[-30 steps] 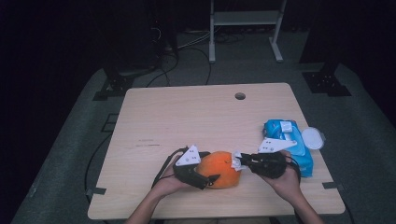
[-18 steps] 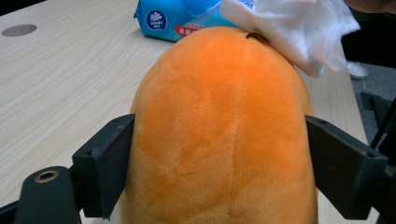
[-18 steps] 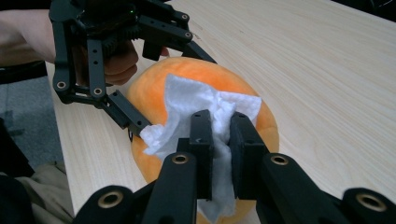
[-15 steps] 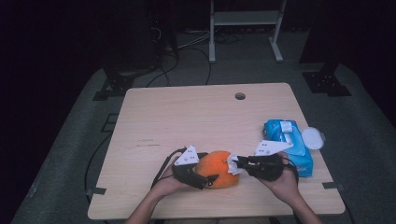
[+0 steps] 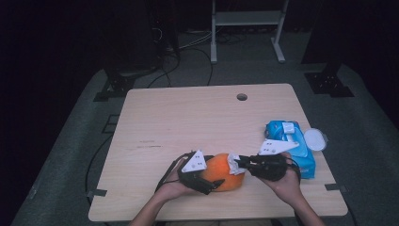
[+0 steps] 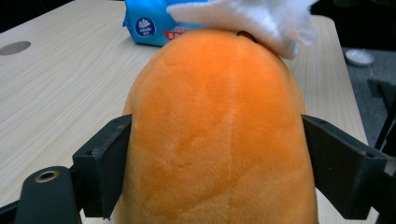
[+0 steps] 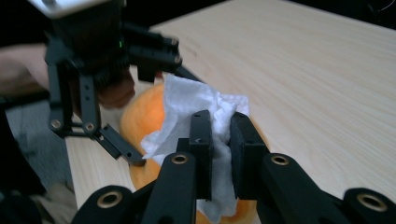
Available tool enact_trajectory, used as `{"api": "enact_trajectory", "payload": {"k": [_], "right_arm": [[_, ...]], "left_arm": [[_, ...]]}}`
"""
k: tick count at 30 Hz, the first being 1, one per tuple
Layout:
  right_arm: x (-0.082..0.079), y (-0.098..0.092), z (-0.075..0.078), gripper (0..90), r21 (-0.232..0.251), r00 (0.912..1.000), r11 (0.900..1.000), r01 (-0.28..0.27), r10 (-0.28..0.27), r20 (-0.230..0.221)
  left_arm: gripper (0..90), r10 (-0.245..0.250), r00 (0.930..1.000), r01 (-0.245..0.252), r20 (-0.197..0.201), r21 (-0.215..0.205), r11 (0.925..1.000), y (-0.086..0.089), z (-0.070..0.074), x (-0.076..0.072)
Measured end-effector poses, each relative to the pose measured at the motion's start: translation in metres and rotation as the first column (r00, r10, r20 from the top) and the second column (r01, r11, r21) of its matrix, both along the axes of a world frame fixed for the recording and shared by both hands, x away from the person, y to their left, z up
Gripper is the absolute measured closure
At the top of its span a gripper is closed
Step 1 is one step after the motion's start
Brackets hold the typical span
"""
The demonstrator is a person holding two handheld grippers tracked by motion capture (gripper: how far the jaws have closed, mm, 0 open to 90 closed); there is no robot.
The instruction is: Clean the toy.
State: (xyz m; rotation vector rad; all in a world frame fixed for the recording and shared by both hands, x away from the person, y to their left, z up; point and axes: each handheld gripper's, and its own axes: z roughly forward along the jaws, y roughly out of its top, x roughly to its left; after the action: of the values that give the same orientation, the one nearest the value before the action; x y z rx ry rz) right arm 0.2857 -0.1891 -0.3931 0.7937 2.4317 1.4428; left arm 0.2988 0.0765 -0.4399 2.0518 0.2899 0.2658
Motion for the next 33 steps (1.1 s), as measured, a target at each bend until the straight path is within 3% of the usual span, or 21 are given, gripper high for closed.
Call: {"api": "enact_trajectory", "payload": {"k": [3,4,8,11,12,14,16,21,22,27,28,33], "right_arm": [[0.003,-0.003,-0.005,79.9,0.001,0.9999,1.0,-0.003,0.003,-0.015],[0.007,-0.01,-0.008,80.1,-0.005,0.9994,1.0,0.024,-0.024,-0.026],[0.008,-0.022,-0.003,80.4,0.027,0.9976,0.998,0.059,-0.058,-0.039],[0.004,-0.018,0.006,80.4,0.044,0.9989,0.998,0.043,-0.043,-0.017],[-0.001,-0.007,0.013,80.4,0.039,0.9999,0.999,0.012,-0.012,0.009],[-0.007,0.009,0.013,79.3,-0.02,0.9991,1.0,-0.012,0.013,0.039],[-0.012,0.022,0.008,77.5,-0.128,0.9963,0.992,-0.022,0.032,0.08],[-0.014,0.019,0.004,68.0,-0.118,0.9963,0.993,-0.022,0.032,0.08],[-0.015,0.016,0.0,65.8,-0.092,0.9979,0.995,-0.033,0.038,0.053],[-0.018,0.022,0.002,61.8,-0.127,0.9926,0.991,-0.04,0.054,0.109],[-0.021,0.031,0.004,61.1,-0.183,0.9833,0.982,-0.041,0.072,0.167],[-0.03,0.045,0.005,60.5,-0.287,0.9609,0.956,-0.055,0.128,0.245]], "left_arm": [[15.7,0.003,0.9999,-0.003,-0.015,-0.012,0.9999,0.003,-0.001,0.001],[15.7,0.009,0.9997,-0.009,-0.024,-0.015,0.9998,0.004,-0.002,0.002],[15.6,0.006,1.0,-0.006,-0.002,0.002,1.0,-0.001,0.0,0.001],[15.5,0.001,0.9999,-0.001,0.011,0.005,1.0,-0.005,0.001,-0.001],[15.5,-0.007,0.9997,0.007,0.025,0.014,0.9999,-0.008,0.002,-0.003],[15.3,-0.011,0.9995,0.01,0.031,0.023,0.9997,-0.01,0.002,-0.005],[14.3,-0.012,0.9995,0.011,0.029,0.035,0.9993,-0.01,0.001,-0.006],[14.4,-0.019,0.9996,0.018,0.019,0.026,0.9995,-0.006,0.0,-0.005],[14.4,-0.019,0.9997,0.019,0.017,0.025,0.9995,-0.007,0.0,-0.004],[14.4,-0.013,0.9997,0.013,0.019,0.034,0.9993,-0.01,0.0,-0.004],[14.4,-0.015,0.9996,0.014,0.023,0.043,0.999,-0.01,0.001,-0.005],[14.4,-0.025,0.9987,0.021,0.043,0.073,0.9971,-0.013,0.002,-0.009]]}}
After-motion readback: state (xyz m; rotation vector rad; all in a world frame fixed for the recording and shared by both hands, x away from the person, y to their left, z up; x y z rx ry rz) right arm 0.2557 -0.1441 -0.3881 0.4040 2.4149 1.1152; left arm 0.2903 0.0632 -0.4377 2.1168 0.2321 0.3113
